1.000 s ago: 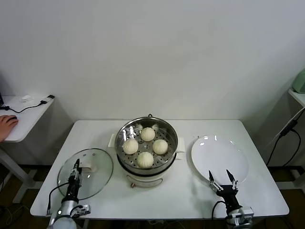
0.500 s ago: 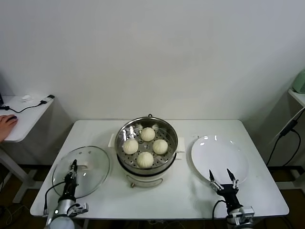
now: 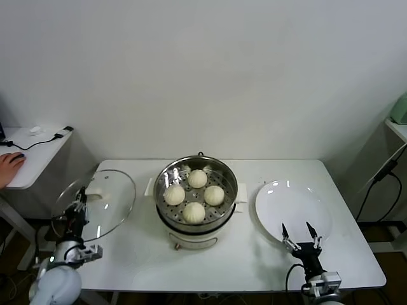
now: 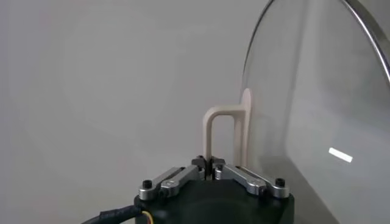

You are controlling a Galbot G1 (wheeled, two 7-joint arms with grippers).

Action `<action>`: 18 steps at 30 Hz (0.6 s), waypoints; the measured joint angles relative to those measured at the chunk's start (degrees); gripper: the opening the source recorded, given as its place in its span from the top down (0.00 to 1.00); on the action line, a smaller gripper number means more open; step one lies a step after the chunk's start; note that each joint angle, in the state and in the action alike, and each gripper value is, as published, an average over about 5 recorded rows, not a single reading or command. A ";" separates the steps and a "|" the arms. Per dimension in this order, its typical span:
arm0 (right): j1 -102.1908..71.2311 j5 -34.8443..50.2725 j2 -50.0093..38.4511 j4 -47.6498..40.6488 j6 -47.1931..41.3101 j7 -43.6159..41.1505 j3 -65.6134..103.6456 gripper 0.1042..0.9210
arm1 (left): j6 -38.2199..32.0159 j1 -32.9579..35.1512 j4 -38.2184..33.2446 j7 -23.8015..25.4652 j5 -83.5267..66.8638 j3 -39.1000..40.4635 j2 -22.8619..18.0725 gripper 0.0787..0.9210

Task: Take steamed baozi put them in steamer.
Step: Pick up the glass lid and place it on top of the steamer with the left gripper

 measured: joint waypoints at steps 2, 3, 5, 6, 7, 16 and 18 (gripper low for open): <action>-0.24 -0.18 0.05 0.32 0.00 0.12 0.07 0.12 | 1.75 -0.63 -3.04 2.51 -0.36 0.38 0.57 0.93; -0.37 -0.26 0.08 0.44 0.02 0.15 0.09 0.12 | 2.66 -1.00 -4.50 3.72 -0.37 0.73 0.74 0.93; -0.61 -0.40 0.15 0.62 0.08 0.21 0.13 0.12 | 4.58 -1.86 -7.21 6.05 0.09 1.82 0.81 0.93; -0.71 -0.48 0.17 0.67 0.14 0.23 0.13 0.12 | 5.61 -2.36 -8.48 7.18 0.56 2.56 0.72 0.93; -0.81 -0.56 0.18 0.70 0.22 0.24 0.13 0.12 | 6.69 -2.92 -9.68 8.25 1.20 3.45 0.56 0.93; -1.56 -0.87 0.54 0.34 1.50 0.00 0.17 0.12 | 16.45 -9.43 -16.31 17.15 10.31 15.28 -3.32 0.93; -1.76 -0.88 0.65 0.13 1.82 -0.12 0.25 0.12 | 18.38 -10.75 -16.63 18.80 12.61 18.12 -4.63 0.93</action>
